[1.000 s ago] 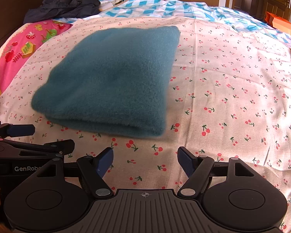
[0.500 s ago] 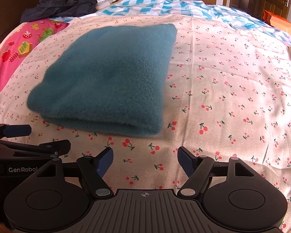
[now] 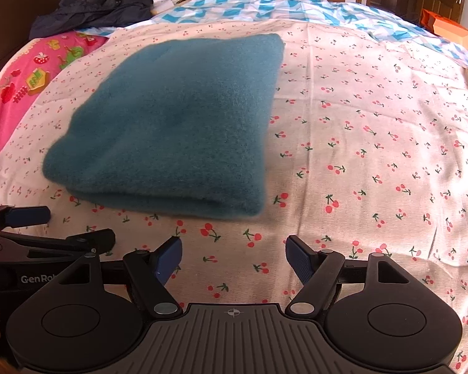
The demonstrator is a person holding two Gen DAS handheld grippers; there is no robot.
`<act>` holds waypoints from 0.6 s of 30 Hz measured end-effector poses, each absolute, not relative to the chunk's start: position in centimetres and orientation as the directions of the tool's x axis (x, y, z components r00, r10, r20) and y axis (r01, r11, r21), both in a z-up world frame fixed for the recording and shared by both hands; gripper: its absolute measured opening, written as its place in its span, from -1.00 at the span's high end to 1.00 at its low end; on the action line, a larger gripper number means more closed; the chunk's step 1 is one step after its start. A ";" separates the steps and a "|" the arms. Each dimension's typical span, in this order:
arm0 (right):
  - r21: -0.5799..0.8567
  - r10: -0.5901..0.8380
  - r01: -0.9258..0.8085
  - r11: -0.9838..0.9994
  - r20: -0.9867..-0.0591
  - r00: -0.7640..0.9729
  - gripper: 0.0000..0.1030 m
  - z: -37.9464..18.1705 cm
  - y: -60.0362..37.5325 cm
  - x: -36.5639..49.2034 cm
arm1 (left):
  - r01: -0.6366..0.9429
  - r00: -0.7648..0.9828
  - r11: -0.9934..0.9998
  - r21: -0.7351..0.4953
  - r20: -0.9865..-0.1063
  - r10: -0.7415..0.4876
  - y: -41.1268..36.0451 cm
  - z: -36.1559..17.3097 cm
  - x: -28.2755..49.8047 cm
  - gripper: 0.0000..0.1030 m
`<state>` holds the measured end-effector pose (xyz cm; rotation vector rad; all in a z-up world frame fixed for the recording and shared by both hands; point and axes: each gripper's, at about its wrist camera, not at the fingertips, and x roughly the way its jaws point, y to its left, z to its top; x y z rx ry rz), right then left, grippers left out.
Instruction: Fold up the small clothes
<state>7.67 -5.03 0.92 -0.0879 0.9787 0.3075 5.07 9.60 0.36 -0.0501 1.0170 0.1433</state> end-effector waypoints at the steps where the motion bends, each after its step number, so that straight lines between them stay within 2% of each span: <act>1: 0.065 0.217 -0.295 0.953 -0.829 0.516 -0.44 0.9 -5.0 7.7 | -0.142 0.517 0.990 0.026 -0.851 0.096 9.6 0.4 5.1 -0.80; 18: 0.043 0.197 -0.297 0.954 -0.835 0.513 -0.44 1.0 -4.6 7.9 | -0.149 0.510 0.989 0.026 -0.855 0.099 9.9 0.4 5.1 -0.79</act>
